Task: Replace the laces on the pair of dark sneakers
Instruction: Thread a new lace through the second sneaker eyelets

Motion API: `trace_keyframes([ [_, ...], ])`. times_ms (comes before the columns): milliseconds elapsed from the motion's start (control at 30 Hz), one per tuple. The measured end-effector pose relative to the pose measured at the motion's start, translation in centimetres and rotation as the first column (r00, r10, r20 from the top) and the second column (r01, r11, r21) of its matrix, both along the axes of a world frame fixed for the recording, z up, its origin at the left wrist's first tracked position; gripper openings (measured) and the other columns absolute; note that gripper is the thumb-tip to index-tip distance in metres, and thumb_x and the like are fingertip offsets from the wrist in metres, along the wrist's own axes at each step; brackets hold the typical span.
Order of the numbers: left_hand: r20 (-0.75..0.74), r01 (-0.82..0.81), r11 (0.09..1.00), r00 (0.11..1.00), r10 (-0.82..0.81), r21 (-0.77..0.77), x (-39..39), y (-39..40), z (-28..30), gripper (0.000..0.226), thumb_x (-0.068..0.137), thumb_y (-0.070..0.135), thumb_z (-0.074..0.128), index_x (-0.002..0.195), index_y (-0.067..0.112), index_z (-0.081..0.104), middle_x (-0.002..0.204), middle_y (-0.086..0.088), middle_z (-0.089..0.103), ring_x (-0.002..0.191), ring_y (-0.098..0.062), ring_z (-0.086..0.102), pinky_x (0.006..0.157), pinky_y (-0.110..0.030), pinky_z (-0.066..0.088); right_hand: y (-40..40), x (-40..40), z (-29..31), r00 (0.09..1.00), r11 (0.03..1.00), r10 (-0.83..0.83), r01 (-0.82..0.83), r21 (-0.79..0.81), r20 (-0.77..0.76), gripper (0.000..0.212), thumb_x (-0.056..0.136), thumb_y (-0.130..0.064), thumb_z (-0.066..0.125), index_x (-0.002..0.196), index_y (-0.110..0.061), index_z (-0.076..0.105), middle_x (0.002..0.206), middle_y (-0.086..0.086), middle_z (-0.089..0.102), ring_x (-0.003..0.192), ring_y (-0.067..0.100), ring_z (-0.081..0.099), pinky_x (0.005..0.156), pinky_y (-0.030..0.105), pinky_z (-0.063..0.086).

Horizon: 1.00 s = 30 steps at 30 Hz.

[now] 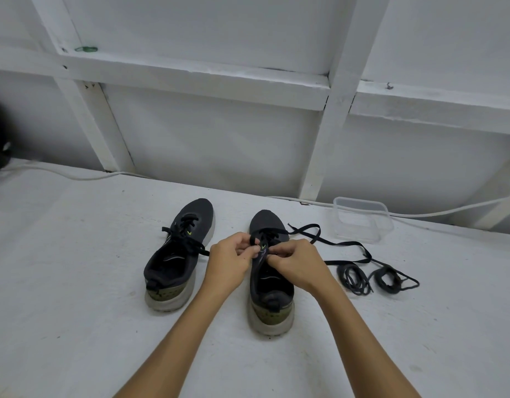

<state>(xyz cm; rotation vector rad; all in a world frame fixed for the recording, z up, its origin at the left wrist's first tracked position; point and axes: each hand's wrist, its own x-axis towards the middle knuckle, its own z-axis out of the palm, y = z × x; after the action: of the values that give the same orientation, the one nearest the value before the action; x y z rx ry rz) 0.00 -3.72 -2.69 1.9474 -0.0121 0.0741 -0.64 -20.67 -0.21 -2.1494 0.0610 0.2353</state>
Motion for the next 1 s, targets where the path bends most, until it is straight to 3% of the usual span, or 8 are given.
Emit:
trace_keyframes([
  [233, 0.105, 0.082, 0.976, 0.989, -0.104, 0.202, 0.3, -0.1, 0.1, 0.014, 0.092, 0.011, 0.068, 0.090, 0.025, 0.071, 0.078, 0.023, 0.068, 0.083, 0.002, 0.065, 0.071, -0.007, 0.047, 0.2, -0.2, 0.0, 1.000, 1.000, -0.013, 0.013, 0.007, 0.001, 0.017, 0.086, -0.027, 0.070, 0.084, -0.042, 0.079, 0.074, -0.025, 0.072, 0.075, -0.010, 0.066, 0.058, 0.003, 0.045],
  [367, 0.084, 0.042, 0.990, 0.995, -0.054, 0.136, 0.0, -0.5, -0.1, 0.011, 0.090, 0.013, 0.072, 0.095, 0.021, 0.076, 0.077, 0.020, 0.071, 0.079, 0.005, 0.067, 0.073, -0.011, 0.050, 0.2, -0.1, 0.0, 1.000, 1.000, -0.010, 0.010, 0.013, -0.012, 0.018, 0.086, -0.027, 0.071, 0.079, -0.043, 0.077, 0.074, -0.023, 0.073, 0.075, -0.010, 0.067, 0.061, 0.005, 0.047],
  [467, 0.069, 0.051, 0.986, 0.996, -0.062, 0.157, -0.3, -0.4, 0.1, 0.013, 0.095, 0.019, 0.065, 0.101, 0.022, 0.076, 0.083, 0.010, 0.076, 0.081, -0.003, 0.068, 0.075, -0.021, 0.053, 0.2, 0.4, 0.2, 0.998, 0.999, -0.034, 0.036, 0.034, -0.057, 0.014, 0.085, -0.024, 0.069, 0.084, -0.031, 0.081, 0.080, -0.013, 0.077, 0.082, 0.001, 0.071, 0.077, 0.021, 0.058],
  [567, -0.005, 0.107, 0.991, 0.994, -0.107, 0.080, -1.0, -0.1, 0.2, 0.024, 0.098, 0.024, 0.060, 0.118, 0.031, 0.071, 0.098, 0.015, 0.074, 0.095, 0.008, 0.064, 0.081, -0.008, 0.047, 0.2, 1.0, 0.7, 0.989, 0.996, -0.063, 0.071, 0.052, -0.130, 0.015, 0.087, -0.024, 0.067, 0.078, -0.027, 0.079, 0.081, -0.007, 0.077, 0.086, 0.012, 0.072, 0.079, 0.030, 0.060],
  [667, -0.041, 0.121, 0.992, 0.992, -0.120, 0.033, -1.6, 0.1, 0.1, 0.031, 0.100, 0.020, 0.058, 0.128, 0.030, 0.067, 0.109, 0.017, 0.072, 0.104, 0.011, 0.062, 0.088, -0.008, 0.047, 0.3, 1.5, 1.1, 0.992, 0.999, -0.002, -0.005, -0.051, -0.124, 0.019, 0.092, -0.025, 0.064, 0.077, -0.023, 0.076, 0.079, -0.003, 0.074, 0.079, 0.016, 0.071, 0.074, 0.031, 0.060],
  [767, -0.047, 0.111, 0.992, 0.993, -0.108, 0.064, -1.7, 0.0, 0.5, 0.032, 0.102, 0.021, 0.054, 0.129, 0.034, 0.066, 0.106, 0.021, 0.071, 0.102, 0.014, 0.060, 0.083, -0.003, 0.044, 0.7, 1.8, 1.5, 0.993, 0.987, 0.047, -0.063, -0.149, -0.111, 0.014, 0.087, -0.022, 0.066, 0.076, -0.024, 0.075, 0.077, -0.004, 0.072, 0.073, 0.012, 0.068, 0.065, 0.023, 0.053],
  [900, -0.078, 0.215, 0.975, 0.974, -0.211, 0.046, -2.3, 0.4, 1.1, 0.052, 0.093, 0.024, 0.060, 0.117, 0.070, 0.053, 0.099, 0.038, 0.062, 0.099, 0.014, 0.062, 0.077, 0.000, 0.043, 0.5, 1.8, 1.9, 0.991, 0.981, 0.078, -0.097, -0.170, -0.110, 0.016, 0.088, -0.018, 0.061, 0.078, -0.023, 0.073, 0.075, -0.003, 0.070, 0.070, 0.013, 0.064, 0.066, 0.028, 0.057],
  [1000, -0.051, 0.219, 0.968, 0.975, -0.214, 0.120, -2.3, 0.4, 1.0, 0.067, 0.086, 0.022, 0.066, 0.140, 0.054, 0.046, 0.109, 0.033, 0.065, 0.078, 0.009, 0.065, 0.079, -0.006, 0.048, 0.2, 1.8, 2.2, 0.993, 0.984, 0.075, -0.089, -0.157, -0.091, 0.014, 0.088, -0.018, 0.063, 0.079, -0.020, 0.073, 0.076, -0.001, 0.071, 0.071, 0.016, 0.066, 0.072, 0.034, 0.061],
])
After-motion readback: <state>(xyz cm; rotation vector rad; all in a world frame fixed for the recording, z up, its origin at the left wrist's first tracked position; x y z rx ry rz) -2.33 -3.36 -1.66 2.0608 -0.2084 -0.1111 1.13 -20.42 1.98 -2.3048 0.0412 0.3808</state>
